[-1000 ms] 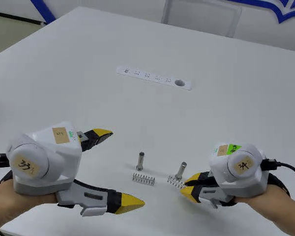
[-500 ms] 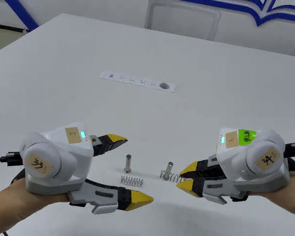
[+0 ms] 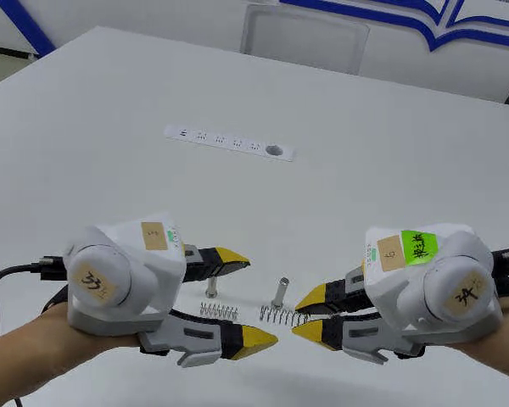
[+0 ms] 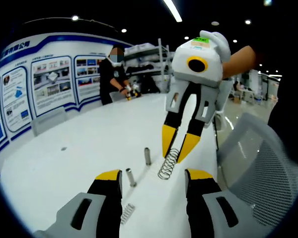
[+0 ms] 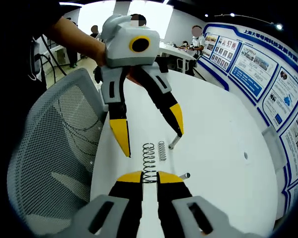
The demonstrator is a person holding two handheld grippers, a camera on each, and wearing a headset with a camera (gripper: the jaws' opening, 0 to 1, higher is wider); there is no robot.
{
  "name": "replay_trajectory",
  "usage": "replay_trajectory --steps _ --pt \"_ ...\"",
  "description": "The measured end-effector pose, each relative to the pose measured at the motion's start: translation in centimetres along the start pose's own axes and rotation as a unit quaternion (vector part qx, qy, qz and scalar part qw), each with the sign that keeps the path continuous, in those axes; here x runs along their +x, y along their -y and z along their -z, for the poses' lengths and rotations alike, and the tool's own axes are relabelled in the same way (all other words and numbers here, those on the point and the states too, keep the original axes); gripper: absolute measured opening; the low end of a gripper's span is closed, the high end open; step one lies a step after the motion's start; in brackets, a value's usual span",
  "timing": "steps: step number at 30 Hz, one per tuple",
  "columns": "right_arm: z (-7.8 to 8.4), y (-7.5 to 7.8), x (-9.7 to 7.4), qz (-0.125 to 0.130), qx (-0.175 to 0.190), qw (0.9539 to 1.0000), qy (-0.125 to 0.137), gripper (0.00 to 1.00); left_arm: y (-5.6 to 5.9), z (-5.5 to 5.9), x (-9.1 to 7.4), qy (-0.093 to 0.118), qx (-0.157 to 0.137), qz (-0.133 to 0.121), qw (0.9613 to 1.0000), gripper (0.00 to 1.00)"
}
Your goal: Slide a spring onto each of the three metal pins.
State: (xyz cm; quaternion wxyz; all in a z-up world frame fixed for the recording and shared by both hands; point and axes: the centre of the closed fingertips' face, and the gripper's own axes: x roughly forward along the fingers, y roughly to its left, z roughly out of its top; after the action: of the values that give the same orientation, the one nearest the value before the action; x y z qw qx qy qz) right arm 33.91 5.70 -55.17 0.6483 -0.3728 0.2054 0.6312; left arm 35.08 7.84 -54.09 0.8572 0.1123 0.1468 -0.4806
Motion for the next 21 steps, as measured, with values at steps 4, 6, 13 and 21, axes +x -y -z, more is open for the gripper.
replay_trajectory --steps 4,6,13,21 --pt "-0.5 -0.1 -0.3 -0.001 -0.007 1.0 0.004 0.11 0.6 0.2 0.0 -0.003 0.0 0.013 0.9999 0.44" --pt "-0.6 -0.1 -0.3 0.0 -0.012 0.9999 0.004 0.11 1.0 0.2 0.1 -0.002 -0.001 0.021 0.9998 0.41" --pt "-1.0 -0.7 -0.2 -0.009 -0.026 0.9996 0.007 0.11 1.6 -0.2 0.1 0.003 -0.004 0.037 0.9993 0.28" --pt "-1.2 -0.8 0.0 -0.014 -0.038 0.9991 0.013 0.11 2.3 -0.2 0.1 0.003 -0.002 0.053 0.9986 0.15"
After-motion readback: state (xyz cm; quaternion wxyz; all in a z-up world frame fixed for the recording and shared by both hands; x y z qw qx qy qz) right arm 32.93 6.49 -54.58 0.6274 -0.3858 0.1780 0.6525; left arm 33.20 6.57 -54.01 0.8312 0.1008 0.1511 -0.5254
